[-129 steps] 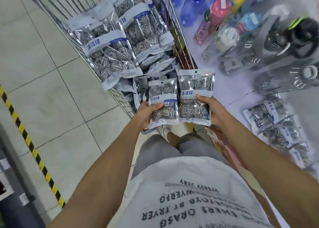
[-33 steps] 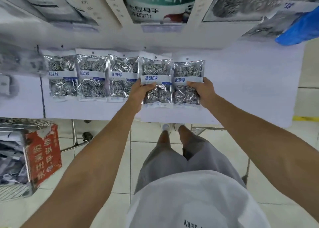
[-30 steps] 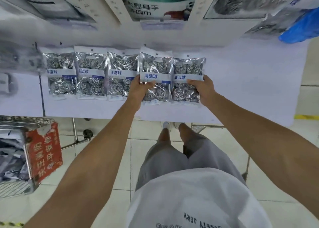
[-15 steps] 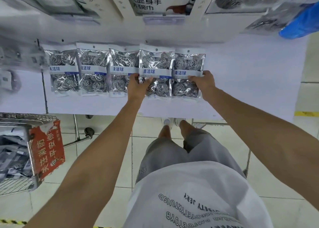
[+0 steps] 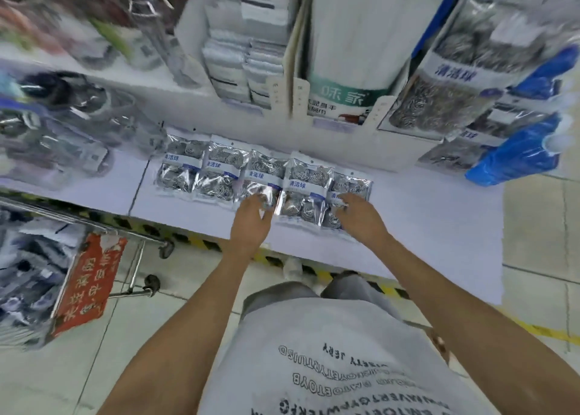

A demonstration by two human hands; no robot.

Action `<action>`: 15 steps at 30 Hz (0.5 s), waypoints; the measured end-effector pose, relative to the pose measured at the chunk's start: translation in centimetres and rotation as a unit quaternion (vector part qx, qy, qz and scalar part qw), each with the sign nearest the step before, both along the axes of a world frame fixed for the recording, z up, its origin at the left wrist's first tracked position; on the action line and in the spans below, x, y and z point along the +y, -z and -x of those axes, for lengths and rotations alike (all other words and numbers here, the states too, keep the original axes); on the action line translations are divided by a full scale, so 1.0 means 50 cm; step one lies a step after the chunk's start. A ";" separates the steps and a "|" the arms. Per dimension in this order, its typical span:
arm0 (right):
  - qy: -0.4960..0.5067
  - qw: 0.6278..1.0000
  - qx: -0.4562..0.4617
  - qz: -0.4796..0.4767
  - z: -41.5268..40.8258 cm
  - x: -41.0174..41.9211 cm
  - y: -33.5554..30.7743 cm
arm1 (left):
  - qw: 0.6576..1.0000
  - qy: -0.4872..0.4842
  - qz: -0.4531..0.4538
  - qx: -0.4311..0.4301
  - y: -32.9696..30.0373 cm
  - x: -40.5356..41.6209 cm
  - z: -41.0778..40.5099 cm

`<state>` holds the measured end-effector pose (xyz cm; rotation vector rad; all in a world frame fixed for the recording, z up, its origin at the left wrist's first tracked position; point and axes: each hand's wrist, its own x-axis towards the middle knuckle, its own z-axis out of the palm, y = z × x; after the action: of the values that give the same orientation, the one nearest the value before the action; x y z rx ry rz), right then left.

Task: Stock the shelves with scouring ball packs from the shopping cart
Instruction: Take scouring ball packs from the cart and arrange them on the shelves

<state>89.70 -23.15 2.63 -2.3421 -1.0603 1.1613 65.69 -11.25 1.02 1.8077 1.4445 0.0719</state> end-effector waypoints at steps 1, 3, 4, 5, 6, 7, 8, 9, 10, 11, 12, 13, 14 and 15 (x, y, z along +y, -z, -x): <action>-0.041 0.999 -0.025 -0.011 0.015 0.003 -0.017 | 1.000 -0.002 -0.014 0.008 -0.017 -0.015 0.019; -0.121 0.990 -0.055 -0.042 0.045 0.012 -0.046 | 0.999 -0.017 -0.035 0.029 -0.047 -0.046 0.056; -0.158 0.984 -0.061 -0.053 0.062 0.017 -0.059 | 0.998 -0.029 -0.043 0.041 -0.059 -0.063 0.076; -0.192 0.977 -0.066 -0.064 0.080 0.024 -0.069 | 0.996 -0.040 -0.054 0.055 -0.070 -0.080 0.097; -0.226 0.968 -0.075 -0.074 0.101 0.030 -0.078 | 0.994 -0.049 -0.072 0.071 -0.079 -0.099 0.119; -0.259 0.958 -0.087 -0.084 0.123 0.035 -0.087 | 0.990 -0.060 -0.091 0.088 -0.087 -0.119 0.142; -0.288 0.948 -0.098 -0.093 0.148 0.040 -0.095 | 0.986 -0.075 -0.110 0.101 -0.096 -0.140 0.166; -0.316 0.937 -0.106 -0.104 0.174 0.043 -0.102 | 0.981 -0.090 -0.129 0.112 -0.105 -0.162 0.190; -0.346 0.924 -0.116 -0.116 0.201 0.046 -0.107 | 0.976 -0.104 -0.147 0.121 -0.113 -0.185 0.214; -0.377 0.908 -0.127 -0.133 0.230 0.047 -0.111 | 0.972 -0.118 -0.160 0.129 -0.119 -0.210 0.239; -0.404 0.893 -0.132 -0.147 0.259 0.046 -0.115 | 0.968 -0.134 -0.167 0.134 -0.124 -0.235 0.266; -0.426 0.882 -0.128 -0.154 0.290 0.045 -0.118 | 0.964 -0.153 -0.169 0.137 -0.128 -0.260 0.294; -0.445 0.873 -0.123 -0.157 0.321 0.041 -0.120 | 0.960 -0.175 -0.172 0.138 -0.128 -0.288 0.322; -0.462 0.864 -0.118 -0.161 0.353 0.037 -0.121 | 0.954 -0.198 -0.177 0.140 -0.128 -0.316 0.350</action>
<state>72.04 -21.28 8.66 -1.7155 -2.4037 0.8235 48.20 -27.03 7.39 1.8297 2.0963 0.3053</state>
